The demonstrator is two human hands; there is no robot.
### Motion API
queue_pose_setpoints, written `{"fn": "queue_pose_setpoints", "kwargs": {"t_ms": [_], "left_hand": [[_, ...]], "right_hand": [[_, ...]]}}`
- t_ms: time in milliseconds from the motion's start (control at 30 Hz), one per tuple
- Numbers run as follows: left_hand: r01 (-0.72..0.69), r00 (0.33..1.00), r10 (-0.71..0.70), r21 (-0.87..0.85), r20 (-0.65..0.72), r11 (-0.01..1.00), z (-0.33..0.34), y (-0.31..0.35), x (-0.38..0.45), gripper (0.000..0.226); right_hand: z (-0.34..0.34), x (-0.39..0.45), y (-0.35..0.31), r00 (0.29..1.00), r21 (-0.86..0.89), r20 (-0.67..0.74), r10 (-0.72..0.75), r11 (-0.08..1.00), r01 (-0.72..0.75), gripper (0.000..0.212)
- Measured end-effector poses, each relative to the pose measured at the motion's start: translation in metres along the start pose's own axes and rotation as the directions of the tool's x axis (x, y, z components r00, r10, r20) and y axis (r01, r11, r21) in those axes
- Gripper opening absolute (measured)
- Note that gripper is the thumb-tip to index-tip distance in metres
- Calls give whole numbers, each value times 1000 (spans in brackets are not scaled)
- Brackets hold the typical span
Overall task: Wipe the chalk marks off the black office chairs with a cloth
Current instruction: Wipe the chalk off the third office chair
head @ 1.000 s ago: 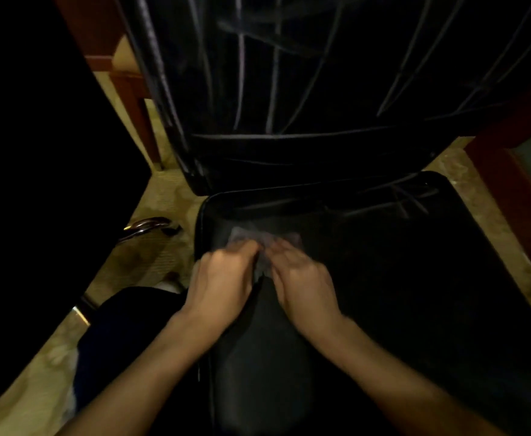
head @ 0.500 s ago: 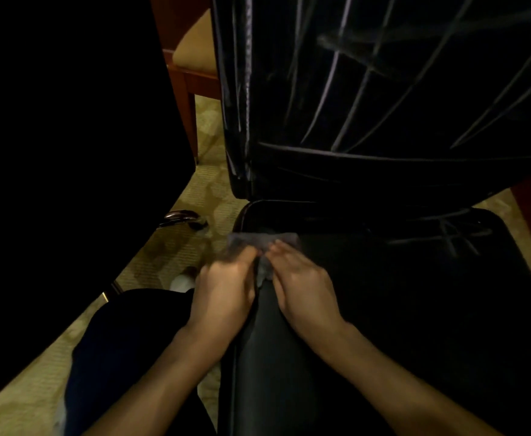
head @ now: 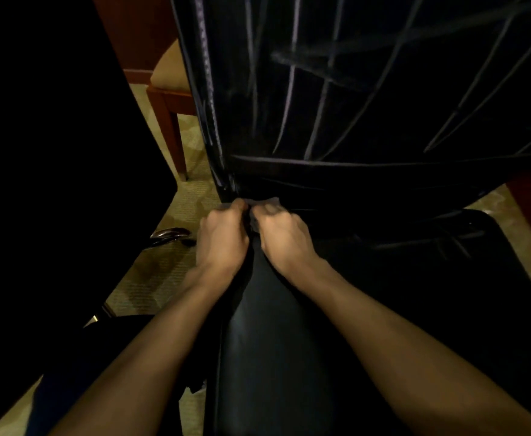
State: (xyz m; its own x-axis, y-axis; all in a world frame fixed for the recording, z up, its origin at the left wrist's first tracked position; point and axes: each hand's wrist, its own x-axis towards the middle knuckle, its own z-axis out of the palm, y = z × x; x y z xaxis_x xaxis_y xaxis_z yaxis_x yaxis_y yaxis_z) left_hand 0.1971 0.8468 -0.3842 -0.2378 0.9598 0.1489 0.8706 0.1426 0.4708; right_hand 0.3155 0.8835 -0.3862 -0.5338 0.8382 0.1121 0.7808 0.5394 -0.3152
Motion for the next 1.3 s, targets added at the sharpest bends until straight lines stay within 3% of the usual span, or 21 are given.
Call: {"fn": "queue_pose_setpoints", "kwargs": {"t_ms": [133,233,367,433,533,733,833,933,1033,1167,1300], "left_hand": [[-142,984,131,91,125,986,25,49,21,29],[-242,958,223,92,183,966,48,95,22,30],[-306,935,281,97,215,947,53,92,26,31],[-296,938,256,157,234,942,39,68,31,28],[-216,962,178,180,205,960,16,34,35,20],[-182,973,145,212,179,960,22,60,23,25],[-221,961,184,178,206,959,45,97,29,26],[-306,925,256,151,280,940,74,151,32,30],[-415,874,371,87,314,905,95,196,26,28],[-500,823,461,37,332,865,103,203,32,26],[-520,812,503,-26,297,854,96,197,22,25]], "right_hand": [[-21,-16,51,992,-57,2,128,990,-127,24],[-39,-39,92,971,-104,-11,239,965,-239,37],[-40,-41,93,955,-99,-46,295,949,-298,39],[-31,-22,71,956,-118,12,294,950,-291,33],[-11,3,35,982,-37,-52,183,982,-185,16],[-13,-13,60,993,10,-94,66,998,-65,22],[-32,-30,97,989,-26,-62,136,990,-138,19],[-55,-55,145,955,-129,-35,295,946,-298,28],[-73,-85,177,915,-144,-115,387,905,-400,23],[-69,-94,185,868,-143,-169,467,860,-490,18],[-64,-102,178,847,-111,-220,483,851,-514,15]]}}
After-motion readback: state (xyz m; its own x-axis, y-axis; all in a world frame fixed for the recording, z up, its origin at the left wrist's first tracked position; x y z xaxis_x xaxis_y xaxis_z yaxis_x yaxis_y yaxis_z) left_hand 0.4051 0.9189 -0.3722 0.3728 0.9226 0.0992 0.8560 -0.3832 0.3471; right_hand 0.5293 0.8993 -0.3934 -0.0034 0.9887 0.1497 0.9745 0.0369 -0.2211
